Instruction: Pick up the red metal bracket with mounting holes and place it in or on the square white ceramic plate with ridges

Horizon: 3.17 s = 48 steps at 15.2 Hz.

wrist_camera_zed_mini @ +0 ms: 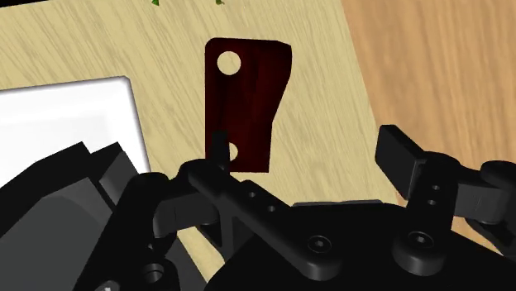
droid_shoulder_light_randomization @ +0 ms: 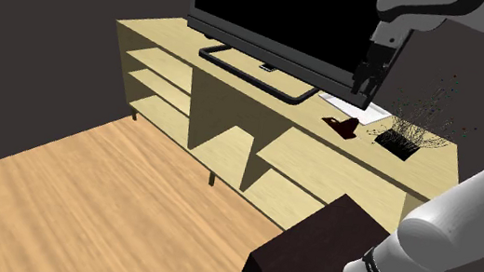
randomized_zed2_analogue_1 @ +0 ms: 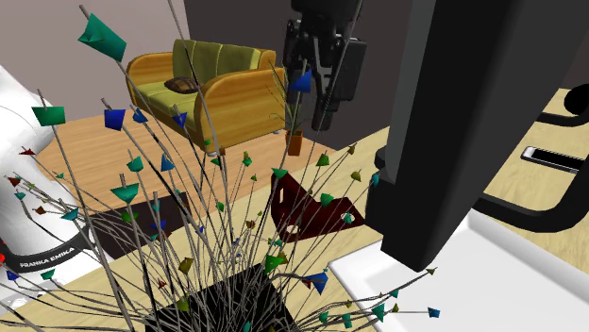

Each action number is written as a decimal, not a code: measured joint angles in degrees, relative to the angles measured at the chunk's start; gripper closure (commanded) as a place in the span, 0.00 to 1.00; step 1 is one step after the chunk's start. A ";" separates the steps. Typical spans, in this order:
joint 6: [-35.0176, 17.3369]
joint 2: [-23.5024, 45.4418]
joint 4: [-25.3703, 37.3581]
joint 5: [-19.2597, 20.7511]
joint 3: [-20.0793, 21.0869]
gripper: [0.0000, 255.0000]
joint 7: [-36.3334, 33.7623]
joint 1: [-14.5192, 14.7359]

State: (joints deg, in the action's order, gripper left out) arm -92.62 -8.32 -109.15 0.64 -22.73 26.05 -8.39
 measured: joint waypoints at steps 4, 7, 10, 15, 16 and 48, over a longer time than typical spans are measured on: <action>-6.79 -8.47 -6.36 -0.25 -0.57 0.00 -0.02 -1.26; -9.41 -9.34 -9.20 -0.17 -0.57 0.00 -0.13 -1.40; -11.71 -9.19 -11.30 -0.25 -0.58 0.00 -0.15 -1.36; -12.14 -9.18 -11.68 -0.25 -0.62 0.00 -0.09 -1.38; -12.15 -9.18 -11.69 -0.25 -0.62 0.00 -0.09 -1.38; -28.24 -1.78 -22.02 4.99 2.64 0.00 -7.12 -0.67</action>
State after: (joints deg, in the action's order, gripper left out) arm -120.87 -10.10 -131.17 5.63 -20.10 18.93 -9.06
